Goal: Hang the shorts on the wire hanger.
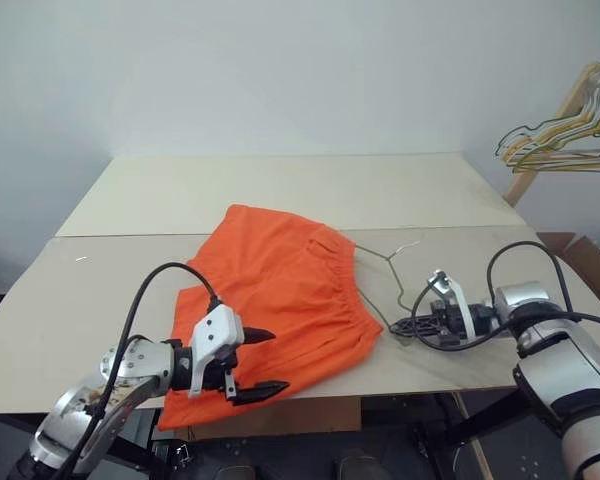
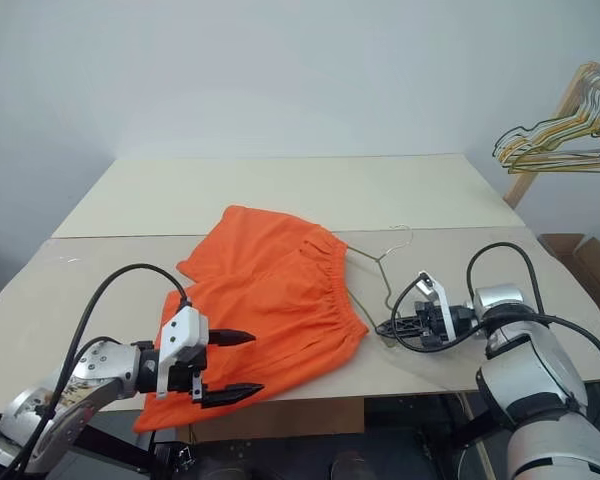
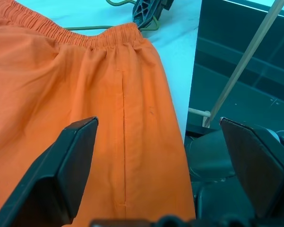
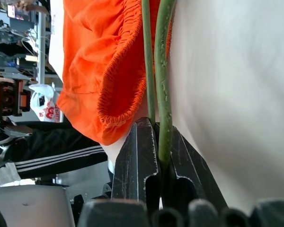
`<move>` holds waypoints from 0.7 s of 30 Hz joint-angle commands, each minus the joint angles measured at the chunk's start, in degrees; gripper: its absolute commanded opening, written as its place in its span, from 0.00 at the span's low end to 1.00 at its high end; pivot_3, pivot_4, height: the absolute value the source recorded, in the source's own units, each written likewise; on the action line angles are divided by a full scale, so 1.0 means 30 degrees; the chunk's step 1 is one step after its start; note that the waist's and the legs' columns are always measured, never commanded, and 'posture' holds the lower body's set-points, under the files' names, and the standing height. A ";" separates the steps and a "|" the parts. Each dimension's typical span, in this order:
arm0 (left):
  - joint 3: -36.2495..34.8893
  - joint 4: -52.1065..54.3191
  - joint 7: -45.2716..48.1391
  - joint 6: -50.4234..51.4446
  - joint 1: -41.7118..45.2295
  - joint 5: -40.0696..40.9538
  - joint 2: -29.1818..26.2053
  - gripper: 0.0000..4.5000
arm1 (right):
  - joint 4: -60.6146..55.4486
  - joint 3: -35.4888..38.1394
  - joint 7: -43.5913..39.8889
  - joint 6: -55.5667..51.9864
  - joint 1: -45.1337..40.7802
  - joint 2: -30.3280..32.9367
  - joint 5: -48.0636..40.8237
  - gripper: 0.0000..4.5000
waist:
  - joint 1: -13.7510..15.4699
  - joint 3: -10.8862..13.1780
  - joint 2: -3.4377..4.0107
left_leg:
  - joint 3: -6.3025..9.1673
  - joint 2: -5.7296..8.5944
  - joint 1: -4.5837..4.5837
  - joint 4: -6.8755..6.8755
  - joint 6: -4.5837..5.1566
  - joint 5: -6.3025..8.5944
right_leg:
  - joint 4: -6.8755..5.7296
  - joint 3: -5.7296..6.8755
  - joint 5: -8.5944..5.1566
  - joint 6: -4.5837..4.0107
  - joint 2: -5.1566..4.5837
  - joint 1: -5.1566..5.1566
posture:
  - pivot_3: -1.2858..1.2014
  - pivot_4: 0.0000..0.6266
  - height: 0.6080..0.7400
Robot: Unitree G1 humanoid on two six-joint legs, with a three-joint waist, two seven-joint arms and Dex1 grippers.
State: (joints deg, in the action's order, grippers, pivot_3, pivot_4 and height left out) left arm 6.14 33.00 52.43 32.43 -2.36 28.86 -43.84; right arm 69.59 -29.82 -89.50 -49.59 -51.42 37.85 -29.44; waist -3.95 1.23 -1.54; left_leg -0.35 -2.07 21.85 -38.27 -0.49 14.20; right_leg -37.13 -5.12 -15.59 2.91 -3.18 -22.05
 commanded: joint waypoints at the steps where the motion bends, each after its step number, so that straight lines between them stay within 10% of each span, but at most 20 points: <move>1: 0.0053 0.0267 -0.0103 -0.0537 0.0160 -0.0233 0.0211 0.99 | -0.0035 0.2260 -0.0998 0.3070 -0.0445 -0.0078 0.0896 0.00 | 0.0002 0.0018 0.0032 | 0.0000 0.0001 0.0007 0.0000 0.0000 0.0000 | 0.0001 0.0000 0.0000 0.0000 -0.0001 -0.0006 | 0.52 0.00 1.00; 13: 0.0011 -0.0932 0.0536 -0.1474 0.2016 -0.0610 0.0486 0.99 | -0.2649 0.6997 0.1092 1.0630 0.0438 -0.0308 0.3116 0.00 | -0.0016 0.0045 0.0090 | -0.0002 0.0014 0.0036 0.0000 -0.0001 -0.0001 | 0.0003 -0.0004 0.0000 0.0005 -0.0016 -0.0027 | 0.50 0.00 1.00; 21: -0.2918 -0.6413 0.1282 -0.2308 0.9955 0.0665 0.0900 0.99 | -0.6263 0.8209 0.2794 1.2228 0.1500 -0.0241 0.4286 0.00 | -0.0017 0.0046 0.0088 | 0.0018 0.0022 0.0047 -0.0006 -0.0005 -0.0006 | 0.0002 0.0017 0.0001 0.0007 -0.0019 -0.0019 | 0.50 0.00 1.00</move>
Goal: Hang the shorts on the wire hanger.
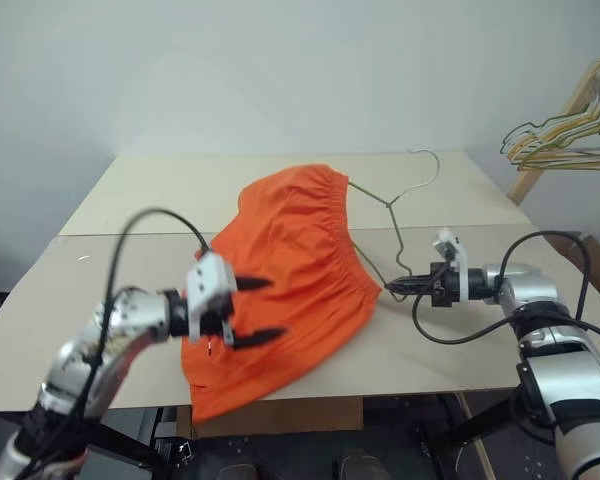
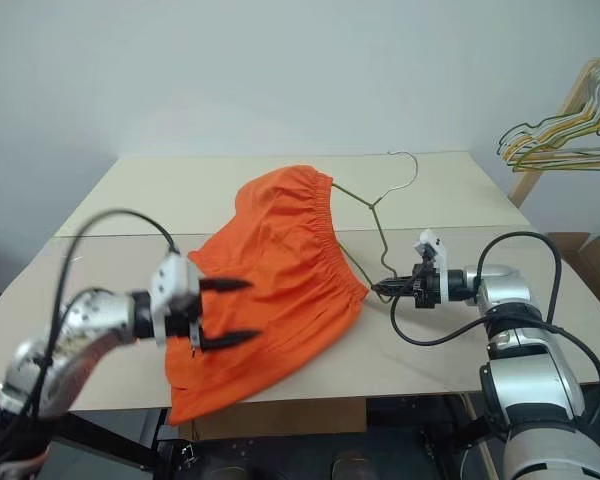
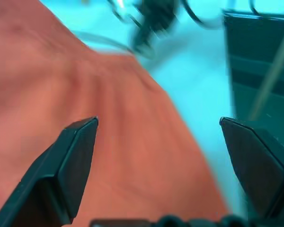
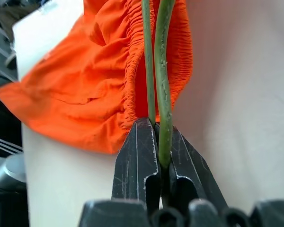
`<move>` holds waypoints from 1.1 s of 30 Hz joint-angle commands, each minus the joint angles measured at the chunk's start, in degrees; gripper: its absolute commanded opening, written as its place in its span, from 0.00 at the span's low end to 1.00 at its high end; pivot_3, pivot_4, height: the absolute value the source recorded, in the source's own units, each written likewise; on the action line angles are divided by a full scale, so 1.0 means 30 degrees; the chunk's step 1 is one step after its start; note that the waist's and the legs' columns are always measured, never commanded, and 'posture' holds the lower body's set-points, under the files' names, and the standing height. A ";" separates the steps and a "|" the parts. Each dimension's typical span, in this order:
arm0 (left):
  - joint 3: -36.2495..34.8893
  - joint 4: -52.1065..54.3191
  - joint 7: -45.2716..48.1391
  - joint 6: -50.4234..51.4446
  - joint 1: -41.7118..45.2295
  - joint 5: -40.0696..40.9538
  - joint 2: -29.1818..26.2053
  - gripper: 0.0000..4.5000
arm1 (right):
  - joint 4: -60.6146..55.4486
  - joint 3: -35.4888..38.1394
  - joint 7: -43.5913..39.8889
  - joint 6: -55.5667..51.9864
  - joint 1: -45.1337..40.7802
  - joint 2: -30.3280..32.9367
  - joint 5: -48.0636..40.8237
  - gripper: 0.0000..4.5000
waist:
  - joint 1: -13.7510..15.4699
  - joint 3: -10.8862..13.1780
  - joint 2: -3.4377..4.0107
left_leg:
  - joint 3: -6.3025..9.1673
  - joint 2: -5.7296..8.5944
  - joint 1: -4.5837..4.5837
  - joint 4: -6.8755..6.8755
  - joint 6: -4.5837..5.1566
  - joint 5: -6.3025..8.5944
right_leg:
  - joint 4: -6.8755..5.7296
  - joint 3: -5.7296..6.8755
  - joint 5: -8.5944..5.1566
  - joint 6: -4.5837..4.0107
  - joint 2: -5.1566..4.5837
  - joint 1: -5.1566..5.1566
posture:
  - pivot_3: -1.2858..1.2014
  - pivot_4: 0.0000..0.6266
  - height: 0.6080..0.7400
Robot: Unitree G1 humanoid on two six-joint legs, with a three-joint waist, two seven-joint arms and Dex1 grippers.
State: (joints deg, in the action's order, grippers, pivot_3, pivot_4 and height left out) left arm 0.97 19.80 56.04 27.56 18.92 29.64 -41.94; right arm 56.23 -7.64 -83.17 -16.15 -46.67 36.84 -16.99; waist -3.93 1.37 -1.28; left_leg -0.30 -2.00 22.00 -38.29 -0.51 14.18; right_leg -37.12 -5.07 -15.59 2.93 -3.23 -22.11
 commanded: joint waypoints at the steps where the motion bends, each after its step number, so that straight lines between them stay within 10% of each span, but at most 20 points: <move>1: -0.1317 -0.2868 0.0141 -0.0752 0.3922 0.0389 0.0410 0.99 | -0.2198 0.0873 0.0931 0.1358 0.0068 0.0075 0.0309 0.00 | -0.0053 0.0000 0.0000 | 0.0010 0.0003 0.0010 -0.0007 -0.0003 -0.0003 | 0.0003 0.0010 0.0003 0.0003 -0.0001 -0.0006 | 0.50 0.00 1.00; 15: 0.2920 -1.8910 0.8071 -0.7003 1.6347 -0.5316 0.1640 0.99 | -0.7563 0.0403 0.3039 0.3064 0.1858 -0.0308 0.2126 0.00 | -0.0678 0.0003 0.0006 | 0.0034 0.0035 0.0031 -0.0005 -0.0013 -0.0009 | 0.0003 0.0029 -0.0006 0.0023 -0.0020 -0.0008 | 0.49 0.00 1.00; 27: 0.4780 -2.7328 1.1818 -1.0543 2.0298 -0.9567 0.3509 0.99 | -1.0399 -0.0342 0.3829 0.3885 0.2794 -0.0325 0.3418 0.00 | -0.1085 0.0025 0.0008 | 0.0048 0.0038 0.0103 -0.0010 -0.0006 -0.0005 | 0.0007 0.0033 -0.0017 0.0042 -0.0024 -0.0056 | 0.48 0.00 1.00; 33: 0.5967 -2.7958 1.2155 -1.0500 2.0606 -0.9233 0.3539 0.63 | -1.1093 -0.0695 0.4094 0.4479 0.3146 -0.0225 0.4196 0.00 | -0.1090 0.0027 0.0007 | 0.0054 0.0036 0.0102 -0.0010 -0.0005 -0.0004 | 0.0002 0.0033 -0.0019 0.0046 -0.0025 -0.0057 | 0.48 0.00 1.00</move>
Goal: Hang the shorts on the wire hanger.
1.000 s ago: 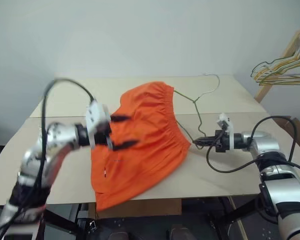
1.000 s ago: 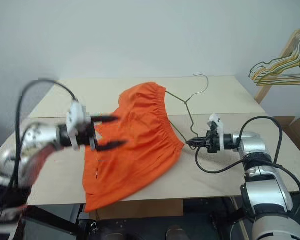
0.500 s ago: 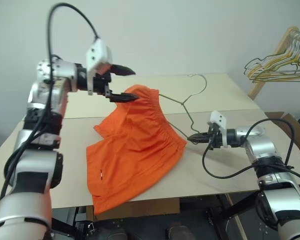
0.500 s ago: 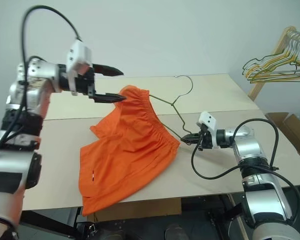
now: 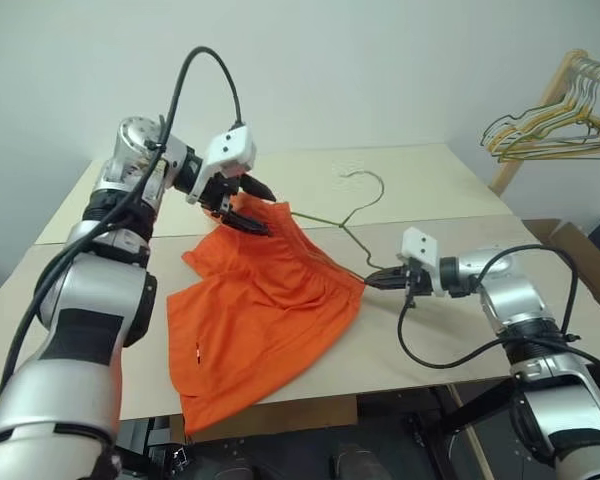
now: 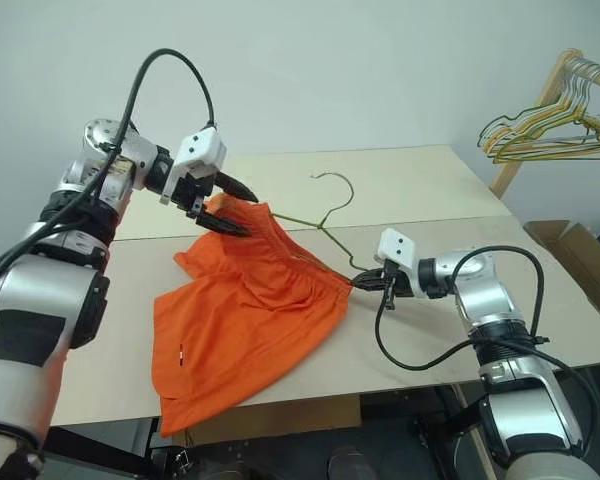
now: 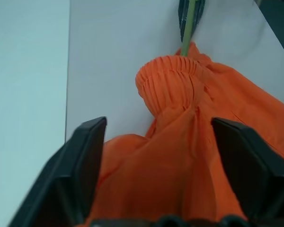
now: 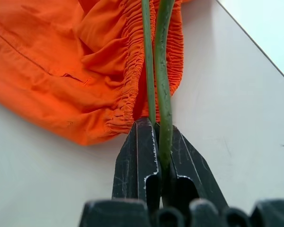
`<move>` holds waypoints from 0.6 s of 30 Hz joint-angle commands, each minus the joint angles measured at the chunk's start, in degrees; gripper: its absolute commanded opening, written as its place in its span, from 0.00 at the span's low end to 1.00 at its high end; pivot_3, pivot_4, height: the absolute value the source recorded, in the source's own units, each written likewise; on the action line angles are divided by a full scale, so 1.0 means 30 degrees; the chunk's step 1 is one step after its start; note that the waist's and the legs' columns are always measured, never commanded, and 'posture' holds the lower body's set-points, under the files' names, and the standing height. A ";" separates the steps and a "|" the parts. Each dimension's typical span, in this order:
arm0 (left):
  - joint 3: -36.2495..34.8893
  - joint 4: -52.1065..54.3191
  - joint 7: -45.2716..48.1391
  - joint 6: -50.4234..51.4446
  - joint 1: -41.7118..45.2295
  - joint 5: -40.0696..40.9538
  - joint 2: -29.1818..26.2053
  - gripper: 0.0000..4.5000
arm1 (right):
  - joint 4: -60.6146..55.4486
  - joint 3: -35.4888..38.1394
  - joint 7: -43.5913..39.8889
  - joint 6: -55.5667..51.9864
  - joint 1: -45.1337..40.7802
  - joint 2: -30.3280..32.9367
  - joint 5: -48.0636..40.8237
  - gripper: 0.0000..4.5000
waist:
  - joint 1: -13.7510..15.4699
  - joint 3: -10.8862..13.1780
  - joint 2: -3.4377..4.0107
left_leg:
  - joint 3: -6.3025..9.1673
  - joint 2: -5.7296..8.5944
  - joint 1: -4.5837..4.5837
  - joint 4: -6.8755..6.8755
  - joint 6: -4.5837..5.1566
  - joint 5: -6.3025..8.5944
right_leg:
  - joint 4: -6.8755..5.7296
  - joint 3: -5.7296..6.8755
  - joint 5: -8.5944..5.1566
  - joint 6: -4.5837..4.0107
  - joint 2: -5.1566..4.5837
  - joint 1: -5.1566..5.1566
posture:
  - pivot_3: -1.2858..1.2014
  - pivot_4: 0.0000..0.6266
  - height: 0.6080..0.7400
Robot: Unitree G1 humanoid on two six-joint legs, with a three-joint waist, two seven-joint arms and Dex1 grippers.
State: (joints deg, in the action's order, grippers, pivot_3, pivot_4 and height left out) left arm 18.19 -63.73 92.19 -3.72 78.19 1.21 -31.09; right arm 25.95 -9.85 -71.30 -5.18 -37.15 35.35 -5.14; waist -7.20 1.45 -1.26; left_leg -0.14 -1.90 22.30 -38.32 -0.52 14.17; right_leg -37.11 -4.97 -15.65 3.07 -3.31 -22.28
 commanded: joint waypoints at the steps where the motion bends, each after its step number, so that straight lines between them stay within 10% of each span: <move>1: 0.0449 -0.0112 0.0103 -0.0051 0.0841 0.0388 -0.0088 0.56 | -0.1076 -0.0007 0.0187 0.0895 0.0027 0.0273 0.0323 0.00 | 0.0003 0.0002 -0.0001 | 0.0000 -0.0001 0.0000 0.0000 0.0001 0.0000 | 0.0000 0.0000 -0.0001 0.0001 0.0000 -0.0001 | 0.48 0.00 1.00; 8: 0.2400 0.0165 0.0103 -0.0198 0.0428 0.1087 -0.0517 0.03 | -0.1072 -0.0139 0.0757 0.1282 0.0033 0.0150 0.0851 0.00 | 0.0010 0.0004 -0.0002 | 0.0001 0.0000 0.0002 -0.0002 0.0001 0.0001 | -0.0003 -0.0001 -0.0002 0.0003 -0.0003 -0.0001 | 0.48 0.00 1.00; 18: 0.1424 -0.0275 -0.0403 -0.1463 0.0197 -0.0232 -0.0235 0.01 | -0.1262 0.0049 0.1371 0.3158 0.0229 0.0093 0.1087 0.00 | 0.0010 0.0009 -0.0003 | 0.0001 0.0000 -0.0001 -0.0002 0.0002 0.0000 | -0.0001 -0.0001 -0.0002 0.0002 -0.0003 -0.0001 | 0.48 0.00 1.00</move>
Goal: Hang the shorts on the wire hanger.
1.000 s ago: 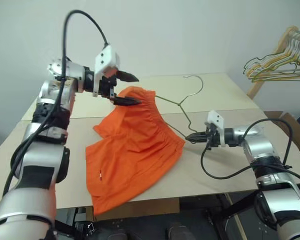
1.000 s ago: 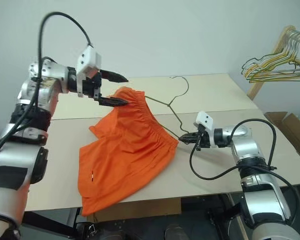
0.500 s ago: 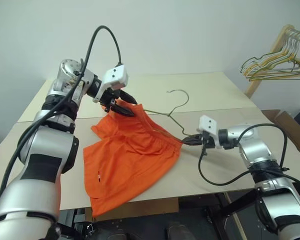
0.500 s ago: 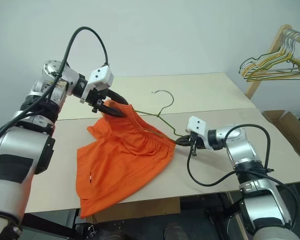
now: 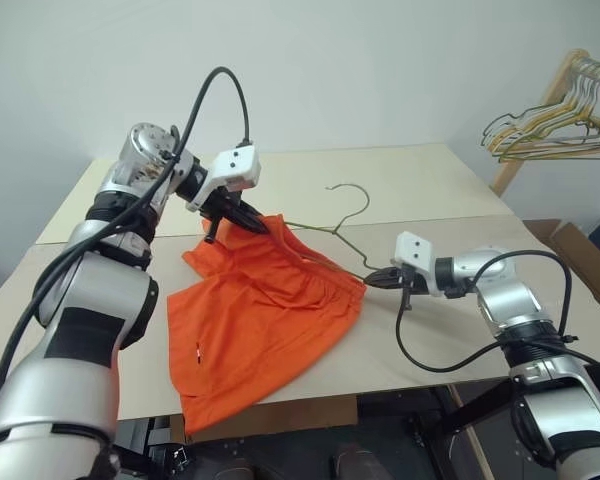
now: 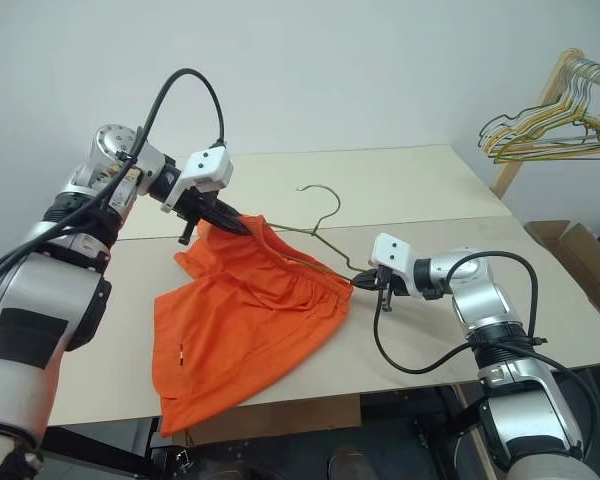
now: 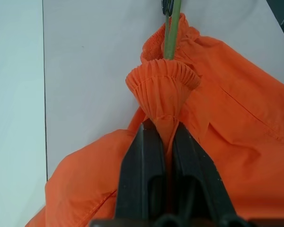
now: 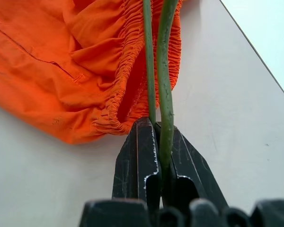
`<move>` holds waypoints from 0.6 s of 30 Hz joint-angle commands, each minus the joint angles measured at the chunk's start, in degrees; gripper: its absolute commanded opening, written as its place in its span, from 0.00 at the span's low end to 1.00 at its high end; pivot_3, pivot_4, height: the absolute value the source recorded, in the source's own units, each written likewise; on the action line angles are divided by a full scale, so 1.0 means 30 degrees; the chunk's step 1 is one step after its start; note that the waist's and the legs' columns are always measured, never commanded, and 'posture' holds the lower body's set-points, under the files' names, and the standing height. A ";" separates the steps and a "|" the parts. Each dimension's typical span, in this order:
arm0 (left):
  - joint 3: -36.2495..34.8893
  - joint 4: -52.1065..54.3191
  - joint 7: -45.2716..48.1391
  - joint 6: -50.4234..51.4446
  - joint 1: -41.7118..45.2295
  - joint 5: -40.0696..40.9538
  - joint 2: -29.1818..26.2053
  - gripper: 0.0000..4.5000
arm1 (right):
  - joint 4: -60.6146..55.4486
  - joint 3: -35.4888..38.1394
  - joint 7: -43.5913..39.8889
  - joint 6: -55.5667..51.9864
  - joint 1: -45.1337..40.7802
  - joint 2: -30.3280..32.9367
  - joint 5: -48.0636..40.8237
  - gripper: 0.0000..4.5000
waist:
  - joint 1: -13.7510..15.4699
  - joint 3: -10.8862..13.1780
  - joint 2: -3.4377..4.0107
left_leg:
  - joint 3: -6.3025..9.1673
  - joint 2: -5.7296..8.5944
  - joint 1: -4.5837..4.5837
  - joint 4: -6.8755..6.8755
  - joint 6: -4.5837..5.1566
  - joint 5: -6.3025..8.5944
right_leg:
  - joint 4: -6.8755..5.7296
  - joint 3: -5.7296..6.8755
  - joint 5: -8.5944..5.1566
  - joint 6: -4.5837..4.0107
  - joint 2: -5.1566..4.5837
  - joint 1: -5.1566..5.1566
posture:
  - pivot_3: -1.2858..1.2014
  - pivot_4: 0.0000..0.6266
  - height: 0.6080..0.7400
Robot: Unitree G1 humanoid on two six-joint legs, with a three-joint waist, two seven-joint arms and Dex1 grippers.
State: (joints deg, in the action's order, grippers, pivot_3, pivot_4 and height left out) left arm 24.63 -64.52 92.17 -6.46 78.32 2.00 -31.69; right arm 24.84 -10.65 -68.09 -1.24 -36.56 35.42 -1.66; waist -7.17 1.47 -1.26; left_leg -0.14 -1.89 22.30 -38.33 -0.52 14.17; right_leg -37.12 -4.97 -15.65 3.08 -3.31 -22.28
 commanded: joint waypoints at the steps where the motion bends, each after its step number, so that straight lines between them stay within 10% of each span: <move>1: -0.0902 -0.0011 -0.0308 -0.0690 0.0145 -0.0577 -0.0051 0.01 | -0.0911 0.0319 0.0317 0.2274 0.0139 0.0128 -0.0030 0.00 | -0.0004 0.0000 0.0000 | 0.0000 0.0000 0.0000 0.0000 0.0000 0.0000 | 0.0000 0.0001 0.0000 0.0000 0.0000 0.0001 | 0.48 0.00 1.00; 9: -0.2512 0.0204 -0.0353 -0.1088 0.0481 -0.0947 -0.0605 0.00 | -0.0439 0.1889 0.1433 0.0960 -0.0025 0.0704 -0.0980 0.56 | -0.0042 0.0003 0.0001 | -0.0001 -0.0001 -0.0002 -0.0005 0.0000 0.0000 | -0.0007 -0.0001 0.0001 -0.0001 -0.0001 0.0000 | 0.48 0.00 1.00; 18: -0.3656 0.0321 0.0085 -0.1582 0.0356 -0.1169 -0.1509 0.00 | -0.2744 0.6016 0.0220 -0.4587 0.3417 0.3044 -0.5845 0.56 | 0.0059 0.0008 -0.0001 | 0.0019 0.0004 0.0009 -0.0021 0.0004 0.0001 | -0.0002 0.0023 -0.0001 0.0002 -0.0016 0.0018 | 0.48 0.00 1.00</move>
State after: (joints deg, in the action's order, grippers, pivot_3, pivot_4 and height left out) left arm 15.21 -64.67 92.17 -10.13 78.18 -2.15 -36.15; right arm 19.87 5.87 -67.38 -11.61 -26.72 44.24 -16.33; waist -6.99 1.50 -1.27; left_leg -0.08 -1.88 22.31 -38.43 -0.50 14.18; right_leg -37.17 -4.90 -15.65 3.08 -3.36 -22.22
